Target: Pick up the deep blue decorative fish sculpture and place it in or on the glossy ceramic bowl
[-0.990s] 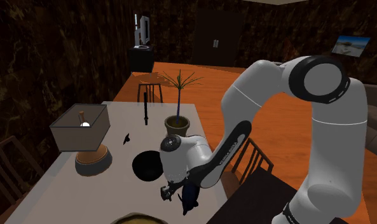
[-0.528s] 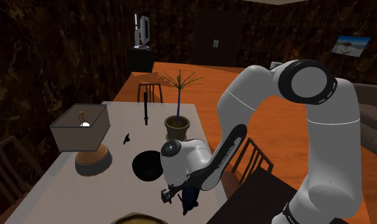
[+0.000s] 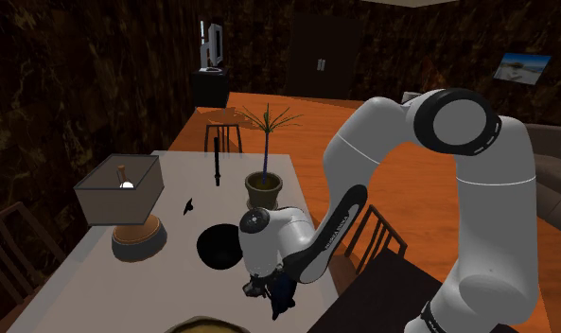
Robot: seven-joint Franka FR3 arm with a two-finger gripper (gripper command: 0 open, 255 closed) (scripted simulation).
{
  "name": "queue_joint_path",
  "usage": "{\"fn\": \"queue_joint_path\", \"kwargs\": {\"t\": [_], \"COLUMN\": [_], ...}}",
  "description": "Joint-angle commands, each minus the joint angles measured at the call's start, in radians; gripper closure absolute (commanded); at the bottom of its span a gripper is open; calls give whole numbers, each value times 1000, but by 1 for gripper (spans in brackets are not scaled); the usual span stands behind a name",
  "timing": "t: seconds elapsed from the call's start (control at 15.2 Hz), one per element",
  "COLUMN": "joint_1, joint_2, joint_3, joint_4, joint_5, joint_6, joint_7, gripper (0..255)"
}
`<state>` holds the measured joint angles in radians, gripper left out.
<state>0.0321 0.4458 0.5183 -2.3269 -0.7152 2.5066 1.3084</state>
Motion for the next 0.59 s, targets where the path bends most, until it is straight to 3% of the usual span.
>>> {"fn": "queue_joint_path", "kwargs": {"t": [0.0,0.4,0.53], "joint_1": [0,0,-14], "joint_2": [0,0,-28], "joint_3": [0,0,19], "joint_4": [0,0,-8], "joint_5": [0,0,29], "joint_6": [0,0,-14], "joint_7": [0,0,-22], "gripper": [255,255,255]}}
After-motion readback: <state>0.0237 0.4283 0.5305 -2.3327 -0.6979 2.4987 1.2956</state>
